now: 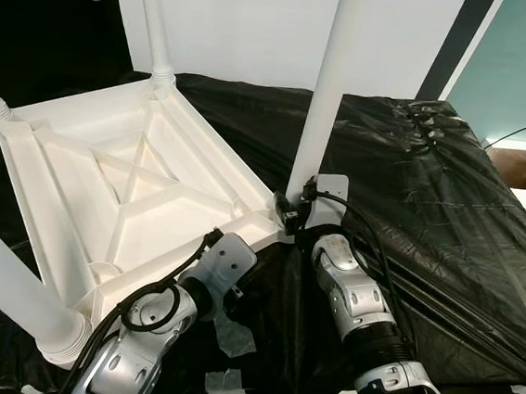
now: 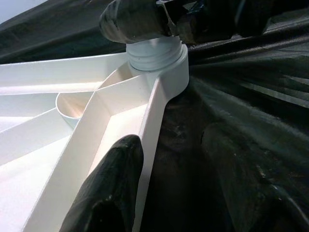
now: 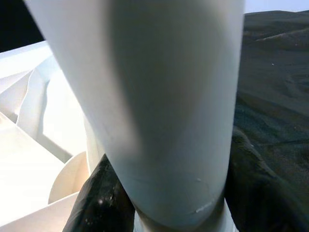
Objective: Building children table
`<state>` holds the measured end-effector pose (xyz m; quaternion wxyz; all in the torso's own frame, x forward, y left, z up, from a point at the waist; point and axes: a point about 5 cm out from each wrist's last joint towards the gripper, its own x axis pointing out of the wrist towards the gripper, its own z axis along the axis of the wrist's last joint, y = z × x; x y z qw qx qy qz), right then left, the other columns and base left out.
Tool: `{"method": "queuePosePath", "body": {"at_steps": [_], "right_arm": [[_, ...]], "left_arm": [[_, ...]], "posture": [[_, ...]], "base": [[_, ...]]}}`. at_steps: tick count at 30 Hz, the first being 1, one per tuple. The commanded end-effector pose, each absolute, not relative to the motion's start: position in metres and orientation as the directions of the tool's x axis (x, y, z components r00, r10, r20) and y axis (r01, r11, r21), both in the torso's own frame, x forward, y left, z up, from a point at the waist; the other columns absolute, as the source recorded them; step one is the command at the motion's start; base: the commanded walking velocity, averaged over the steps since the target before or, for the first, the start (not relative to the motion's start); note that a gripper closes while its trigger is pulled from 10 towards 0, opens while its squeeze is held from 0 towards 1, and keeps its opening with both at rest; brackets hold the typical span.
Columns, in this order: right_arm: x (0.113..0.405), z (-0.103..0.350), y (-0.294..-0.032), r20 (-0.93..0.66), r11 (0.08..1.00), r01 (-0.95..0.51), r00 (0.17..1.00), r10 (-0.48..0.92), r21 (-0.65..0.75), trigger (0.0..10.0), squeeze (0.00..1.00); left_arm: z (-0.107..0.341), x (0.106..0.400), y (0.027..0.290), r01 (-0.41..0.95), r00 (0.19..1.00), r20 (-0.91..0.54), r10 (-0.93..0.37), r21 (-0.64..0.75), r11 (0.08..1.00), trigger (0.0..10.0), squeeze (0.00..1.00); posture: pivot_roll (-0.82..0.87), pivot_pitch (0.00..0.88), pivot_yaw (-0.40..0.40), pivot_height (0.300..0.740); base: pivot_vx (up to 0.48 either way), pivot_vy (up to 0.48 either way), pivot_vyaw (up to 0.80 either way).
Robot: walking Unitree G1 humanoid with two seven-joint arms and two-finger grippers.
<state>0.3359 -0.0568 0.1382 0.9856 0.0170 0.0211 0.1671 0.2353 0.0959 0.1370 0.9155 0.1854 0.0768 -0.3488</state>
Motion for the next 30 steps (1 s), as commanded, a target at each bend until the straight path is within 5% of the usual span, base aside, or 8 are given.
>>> {"method": "queuePosePath", "body": {"at_steps": [1,3,4,5,14,15,21,30], "right_arm": [[0.33,0.12,-0.052,-0.125,0.938,-0.343,0.929,0.347,0.054,9.0,0.0],[0.329,0.124,-0.053,-0.099,0.93,-0.361,0.925,0.366,0.067,10.0,0.0],[0.327,0.128,-0.054,-0.08,0.924,-0.376,0.921,0.381,0.071,10.0,0.89],[0.326,0.132,-0.064,-0.042,0.908,-0.414,0.908,0.417,0.056,10.0,1.0],[0.33,0.137,-0.118,0.02,0.864,-0.503,0.864,0.503,0.019,10.0,0.96],[0.332,0.138,-0.128,0.026,0.852,-0.523,0.852,0.523,0.003,10.0,0.0],[0.342,0.14,-0.142,-0.039,0.709,-0.704,0.71,0.703,-0.052,10.0,0.0],[0.356,0.145,-0.128,-0.116,0.572,-0.816,0.579,0.807,-0.088,10.0,0.0]], "left_arm": [[0.139,0.235,0.095,0.663,0.748,-0.267,-0.607,0.289,0.69,10.0,0.0],[0.139,0.235,0.095,0.663,0.749,-0.266,-0.607,0.29,0.691,10.0,0.0],[0.14,0.235,0.095,0.663,0.749,-0.265,-0.607,0.292,0.69,10.0,0.0],[0.141,0.235,0.096,0.663,0.749,-0.263,-0.608,0.293,0.689,10.0,0.0],[0.145,0.235,0.097,0.665,0.747,-0.247,-0.617,0.283,0.692,10.0,0.0],[0.145,0.235,0.097,0.664,0.747,-0.247,-0.617,0.285,0.691,10.0,0.0],[0.145,0.236,0.096,0.666,0.746,-0.245,-0.619,0.285,0.689,10.0,0.0],[0.147,0.237,0.098,0.656,0.755,-0.242,-0.609,0.292,0.696,10.0,0.0]], "posture": [[0.14,0.065,-0.068,0.74],[0.14,0.065,-0.067,0.74],[0.14,0.065,-0.067,0.74],[0.14,0.065,-0.068,0.74],[0.15,0.066,-0.071,0.74],[0.14,0.067,-0.072,0.74],[0.14,0.063,-0.071,0.74],[0.16,0.047,-0.075,0.74]], "base": [[0.0,0.0,0.0],[0.0,0.0,0.0],[0.0,0.0,0.0],[0.0,0.0,0.0],[0.0,0.0,0.0],[0.0,0.0,0.0],[0.0,0.0,0.0],[0.0,0.0,0.0]]}}
